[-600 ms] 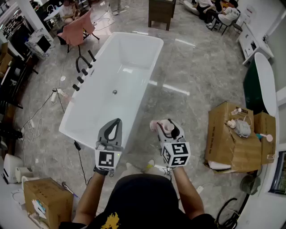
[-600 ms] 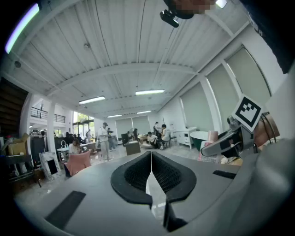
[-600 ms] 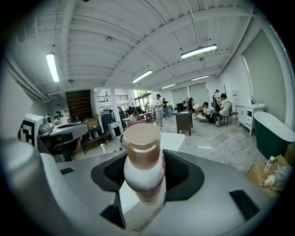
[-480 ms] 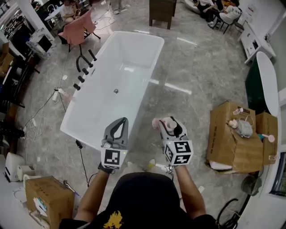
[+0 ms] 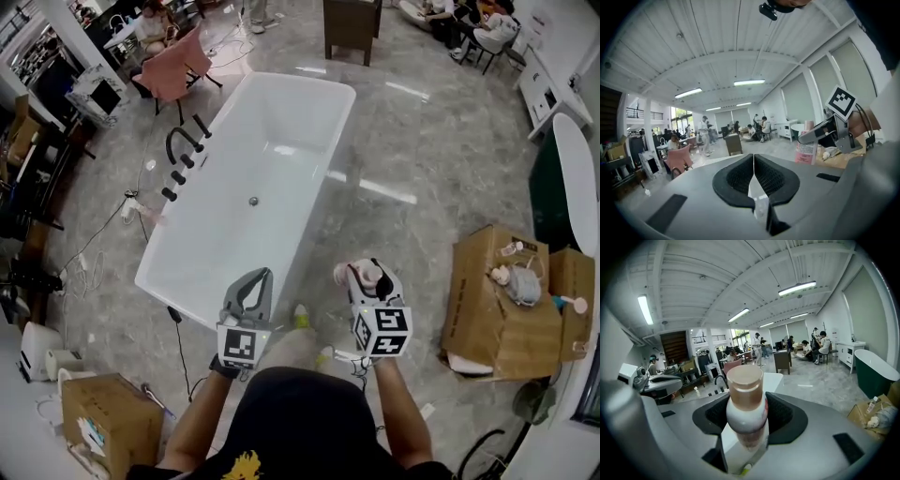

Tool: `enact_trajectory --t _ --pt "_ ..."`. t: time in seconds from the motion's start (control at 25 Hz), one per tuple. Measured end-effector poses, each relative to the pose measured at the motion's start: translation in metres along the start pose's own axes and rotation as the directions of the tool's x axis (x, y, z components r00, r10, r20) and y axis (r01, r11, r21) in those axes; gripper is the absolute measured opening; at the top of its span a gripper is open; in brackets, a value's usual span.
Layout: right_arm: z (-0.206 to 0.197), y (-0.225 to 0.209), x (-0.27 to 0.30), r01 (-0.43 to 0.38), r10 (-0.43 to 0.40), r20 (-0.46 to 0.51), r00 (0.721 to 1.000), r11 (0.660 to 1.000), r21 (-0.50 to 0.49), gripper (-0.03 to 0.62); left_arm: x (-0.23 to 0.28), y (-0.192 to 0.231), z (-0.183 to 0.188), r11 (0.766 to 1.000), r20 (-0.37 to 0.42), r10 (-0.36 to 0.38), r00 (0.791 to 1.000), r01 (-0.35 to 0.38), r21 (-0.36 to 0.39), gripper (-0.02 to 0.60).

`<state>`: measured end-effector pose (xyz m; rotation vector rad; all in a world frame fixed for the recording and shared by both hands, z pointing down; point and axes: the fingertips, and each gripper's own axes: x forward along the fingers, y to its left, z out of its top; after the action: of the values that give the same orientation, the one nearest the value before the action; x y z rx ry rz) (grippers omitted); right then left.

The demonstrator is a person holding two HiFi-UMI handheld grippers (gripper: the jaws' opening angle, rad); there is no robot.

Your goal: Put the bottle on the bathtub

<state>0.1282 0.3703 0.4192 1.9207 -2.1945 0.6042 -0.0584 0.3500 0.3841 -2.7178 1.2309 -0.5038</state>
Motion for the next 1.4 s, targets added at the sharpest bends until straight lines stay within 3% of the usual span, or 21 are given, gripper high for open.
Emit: enact_trajectory --t 0.16,0.36,0.52,0.72,0.96,1.24,1.4 --pt "0.001 -0.013 0.040 0.009 -0.008 -0.034 0.999 1.000 0.020 0.215 0.031 0.028 -0.024 0.999 -0.032 0.011 0.999 -0.012 -0.033 0.020" --pt "0.025 -0.028 0.110 0.053 -0.049 -0.088 0.995 0.998 0.043 0.215 0.100 0.084 -0.016 0.999 -0.004 0.011 1.000 -0.011 -0.039 0.020" --pt "0.058 -0.040 0.156 0.096 -0.091 -0.129 0.988 0.995 0.034 0.215 0.154 0.128 0.002 0.995 0.058 0.007 0.998 -0.001 -0.101 0.020" --pt "0.079 -0.048 0.225 0.118 -0.110 -0.172 0.979 0.992 0.039 0.215 0.208 0.180 -0.001 0.997 0.119 -0.003 0.993 0.012 -0.075 0.020" --pt "0.099 -0.085 0.311 0.141 -0.141 -0.247 0.959 0.990 -0.018 0.213 0.268 0.210 -0.014 0.995 0.090 0.023 0.996 -0.014 -0.097 0.018" --pt "0.099 -0.131 0.430 0.181 -0.164 -0.308 0.937 0.983 0.028 0.213 0.343 0.238 -0.042 0.995 0.028 0.043 0.999 -0.040 -0.089 0.020" --pt "0.099 -0.169 0.492 0.221 -0.178 -0.327 0.928 0.970 0.101 0.213 0.394 0.239 -0.048 0.996 -0.002 0.025 1.000 -0.025 -0.090 0.019"
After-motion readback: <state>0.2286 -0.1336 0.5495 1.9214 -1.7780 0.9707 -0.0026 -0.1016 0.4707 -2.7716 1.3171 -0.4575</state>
